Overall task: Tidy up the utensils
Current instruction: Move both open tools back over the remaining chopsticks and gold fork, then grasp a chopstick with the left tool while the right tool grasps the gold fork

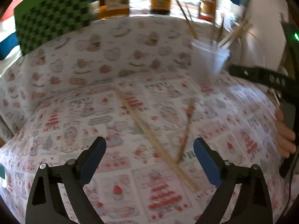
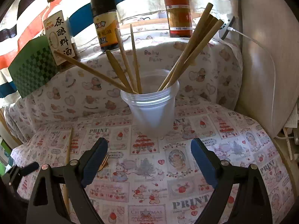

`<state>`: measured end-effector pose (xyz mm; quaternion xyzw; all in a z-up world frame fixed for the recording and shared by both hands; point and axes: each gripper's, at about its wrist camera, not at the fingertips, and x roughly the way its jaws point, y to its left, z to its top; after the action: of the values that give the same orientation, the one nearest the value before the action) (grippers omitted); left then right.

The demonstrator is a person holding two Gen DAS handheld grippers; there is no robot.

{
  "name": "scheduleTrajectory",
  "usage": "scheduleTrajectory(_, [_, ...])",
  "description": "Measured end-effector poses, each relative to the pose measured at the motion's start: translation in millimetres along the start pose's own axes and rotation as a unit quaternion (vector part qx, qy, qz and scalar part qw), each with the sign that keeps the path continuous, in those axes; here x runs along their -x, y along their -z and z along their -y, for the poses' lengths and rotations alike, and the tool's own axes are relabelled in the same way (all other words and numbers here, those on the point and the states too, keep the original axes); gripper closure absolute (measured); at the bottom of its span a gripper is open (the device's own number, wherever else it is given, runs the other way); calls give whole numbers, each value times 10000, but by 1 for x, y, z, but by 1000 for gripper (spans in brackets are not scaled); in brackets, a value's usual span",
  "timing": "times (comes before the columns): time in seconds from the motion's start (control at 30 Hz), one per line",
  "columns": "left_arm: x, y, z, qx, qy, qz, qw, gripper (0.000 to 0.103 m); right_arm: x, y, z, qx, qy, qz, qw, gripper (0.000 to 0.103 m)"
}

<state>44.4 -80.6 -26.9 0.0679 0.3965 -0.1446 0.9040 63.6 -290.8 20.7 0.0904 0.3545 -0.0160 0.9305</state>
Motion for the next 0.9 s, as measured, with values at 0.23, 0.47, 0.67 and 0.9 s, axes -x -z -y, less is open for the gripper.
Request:
scheduleTrajectory(0.23, [-22, 6, -2, 44, -273, -552, 9981, 26, 0, 2, -6, 151, -54, -23, 9999, 11])
scheduleTrajectory(0.47, [-27, 6, -22, 403, -333, -795, 9955, 30, -1, 6, -13, 340, -32, -18, 9994, 11])
scheduleTrajectory(0.67, [-24, 5, -35, 574, -599, -690, 9942, 55, -3, 7, -14, 367, -2, -39, 9993, 11])
scheduleTrajectory(0.9, [-21, 5, -35, 512, -428, -658, 9956, 72, -12, 8, -9, 287, -1, -87, 9996, 11])
